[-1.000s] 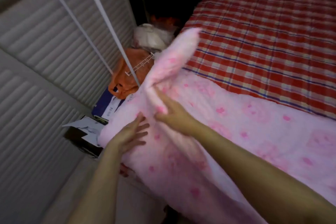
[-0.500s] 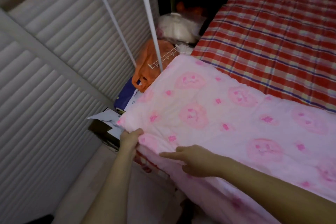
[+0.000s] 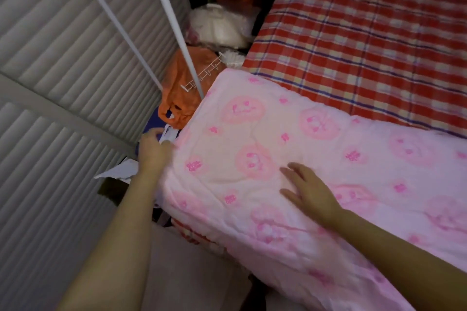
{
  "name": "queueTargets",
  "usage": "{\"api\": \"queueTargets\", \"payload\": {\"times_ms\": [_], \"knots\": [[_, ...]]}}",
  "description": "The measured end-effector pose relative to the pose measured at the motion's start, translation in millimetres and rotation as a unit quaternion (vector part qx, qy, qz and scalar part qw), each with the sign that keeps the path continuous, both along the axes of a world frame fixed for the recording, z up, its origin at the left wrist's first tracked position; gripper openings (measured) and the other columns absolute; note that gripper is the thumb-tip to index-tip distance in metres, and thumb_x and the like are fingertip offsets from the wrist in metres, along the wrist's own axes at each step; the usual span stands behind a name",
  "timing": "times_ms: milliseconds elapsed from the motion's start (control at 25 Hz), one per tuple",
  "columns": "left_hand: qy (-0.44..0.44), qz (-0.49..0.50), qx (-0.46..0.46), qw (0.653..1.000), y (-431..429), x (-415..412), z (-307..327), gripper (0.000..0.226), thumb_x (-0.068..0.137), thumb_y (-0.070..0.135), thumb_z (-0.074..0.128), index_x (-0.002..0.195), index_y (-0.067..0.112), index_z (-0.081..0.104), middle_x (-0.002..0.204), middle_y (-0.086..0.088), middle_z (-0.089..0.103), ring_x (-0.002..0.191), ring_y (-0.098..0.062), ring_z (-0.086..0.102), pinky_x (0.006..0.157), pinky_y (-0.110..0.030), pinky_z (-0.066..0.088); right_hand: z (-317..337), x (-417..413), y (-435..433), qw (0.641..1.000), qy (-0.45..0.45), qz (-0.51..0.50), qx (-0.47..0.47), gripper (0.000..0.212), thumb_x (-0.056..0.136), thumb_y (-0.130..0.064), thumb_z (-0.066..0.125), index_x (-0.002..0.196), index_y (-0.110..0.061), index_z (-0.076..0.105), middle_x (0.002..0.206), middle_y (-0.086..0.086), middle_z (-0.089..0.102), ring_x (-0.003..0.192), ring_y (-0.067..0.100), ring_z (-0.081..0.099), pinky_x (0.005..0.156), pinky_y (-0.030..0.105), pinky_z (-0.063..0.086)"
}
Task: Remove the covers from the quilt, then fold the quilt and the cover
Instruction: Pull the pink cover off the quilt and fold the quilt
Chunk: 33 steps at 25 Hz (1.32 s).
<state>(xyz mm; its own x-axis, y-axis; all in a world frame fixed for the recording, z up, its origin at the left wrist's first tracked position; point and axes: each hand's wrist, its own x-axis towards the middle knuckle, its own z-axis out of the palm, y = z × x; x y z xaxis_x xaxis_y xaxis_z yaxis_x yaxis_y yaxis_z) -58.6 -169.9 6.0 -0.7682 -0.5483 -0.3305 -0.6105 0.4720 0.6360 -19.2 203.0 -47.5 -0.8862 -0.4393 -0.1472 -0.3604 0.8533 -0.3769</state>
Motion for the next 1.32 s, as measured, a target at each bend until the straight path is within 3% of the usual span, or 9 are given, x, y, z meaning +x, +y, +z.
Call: {"api": "queueTargets", "payload": {"times_ms": [120,280,400,640,800,960,1040,1160,1320], "knots": [[-0.096,-0.131,-0.016,0.987,41.4,-41.3,-27.5,0.099,0.07,0.072,0.063,0.146,0.019,0.026,0.144,-0.009,0.041,0.131,-0.032,0.041,0.108,-0.047,0.031,-23.3,44.1,21.1,1.0,-0.008,-0.013,0.017,0.06,0.095,-0.054,0.029,0.137,-0.015,0.046,0.139,0.01,0.047,0.127,0.023,0.04,0.106,0.033,0.033],[-0.215,-0.176,-0.161,0.947,86.5,-22.7,-75.6,0.113,0.07,0.077,0.054,0.148,0.008,0.012,0.148,-0.02,0.031,0.136,-0.036,0.031,0.113,-0.054,0.016,-33.0,90.5,60.9,0.997,-0.046,-0.032,0.045,0.06,0.097,-0.054,0.025,0.138,-0.014,0.044,0.142,0.009,0.045,0.13,0.02,0.036,0.11,0.029,0.021],[-0.205,-0.168,-0.035,0.964,67.3,-30.7,-86.7,0.122,0.059,0.08,0.061,0.147,0.007,0.019,0.148,-0.017,0.034,0.133,-0.034,0.037,0.111,-0.047,0.027,-33.4,98.8,83.1,0.997,-0.046,-0.032,0.048,0.064,0.095,-0.056,0.031,0.138,-0.011,0.044,0.144,0.01,0.043,0.131,0.023,0.039,0.11,0.033,0.026],[-0.405,-0.168,0.182,0.88,-4.5,-45.1,-100.2,0.107,0.05,0.074,0.077,0.136,0.018,0.046,0.127,-0.008,0.061,0.112,-0.031,0.06,0.102,-0.045,0.042,-23.6,152.1,93.4,0.998,0.015,-0.024,0.064,0.078,0.069,-0.067,0.057,0.125,-0.014,0.047,0.122,0.009,0.048,0.11,0.024,0.044,0.098,0.034,0.033],[-0.352,-0.13,0.209,0.903,7.0,-27.2,-77.0,0.082,0.055,0.052,0.087,0.119,0.01,0.058,0.115,-0.012,0.066,0.104,-0.031,0.062,0.095,-0.044,0.048,-27.8,183.3,109.7,0.992,0.017,-0.087,0.093,0.05,0.058,-0.025,0.072,0.104,-0.017,0.054,0.085,0.008,0.065,0.071,0.024,0.062,0.062,0.03,0.053],[-0.272,-0.101,0.198,0.936,26.9,-3.8,-53.0,0.049,0.07,0.033,0.081,0.108,0.009,0.062,0.092,-0.01,0.068,0.084,-0.026,0.064,0.068,-0.032,0.05,-15.8,189.8,82.9,0.991,-0.127,0.001,0.05,0.01,0.073,-0.042,0.037,0.074,-0.033,0.031,0.063,-0.012,0.046,0.058,0.003,0.04,0.055,0.021,0.033],[-0.274,-0.099,0.231,0.928,18.0,5.3,-50.1,0.064,0.06,0.045,0.085,0.111,0.014,0.062,0.101,-0.011,0.07,0.093,-0.028,0.066,0.078,-0.036,0.053,-9.9,191.2,80.7,0.971,-0.229,0.025,0.071,0.022,0.07,-0.046,0.025,0.072,-0.028,0.037,0.07,-0.009,0.046,0.07,0.007,0.042,0.063,0.025,0.027],[-0.291,-0.062,0.207,0.932,7.6,34.0,-55.9,0.1,0.046,0.07,0.081,0.126,0.017,0.054,0.124,-0.012,0.062,0.111,-0.032,0.06,0.1,-0.044,0.044,-9.2,161.3,80.7,0.949,-0.295,0.031,0.108,0.022,0.081,-0.026,0.048,0.063,-0.024,0.034,0.068,-0.009,0.044,0.078,0.016,0.045,0.055,0.021,0.027],[-0.265,0.124,0.187,0.938,20.8,87.2,-59.5,0.145,0.031,0.087,0.067,0.146,0.008,0.028,0.145,-0.018,0.038,0.126,-0.037,0.044,0.106,-0.046,0.037,9.3,99.5,55.7,0.949,-0.304,-0.072,0.027,0.033,0.081,-0.043,0.067,0.066,-0.022,0.045,0.067,-0.008,0.046,0.069,0.017,0.046,0.053,0.022,0.03]]}}
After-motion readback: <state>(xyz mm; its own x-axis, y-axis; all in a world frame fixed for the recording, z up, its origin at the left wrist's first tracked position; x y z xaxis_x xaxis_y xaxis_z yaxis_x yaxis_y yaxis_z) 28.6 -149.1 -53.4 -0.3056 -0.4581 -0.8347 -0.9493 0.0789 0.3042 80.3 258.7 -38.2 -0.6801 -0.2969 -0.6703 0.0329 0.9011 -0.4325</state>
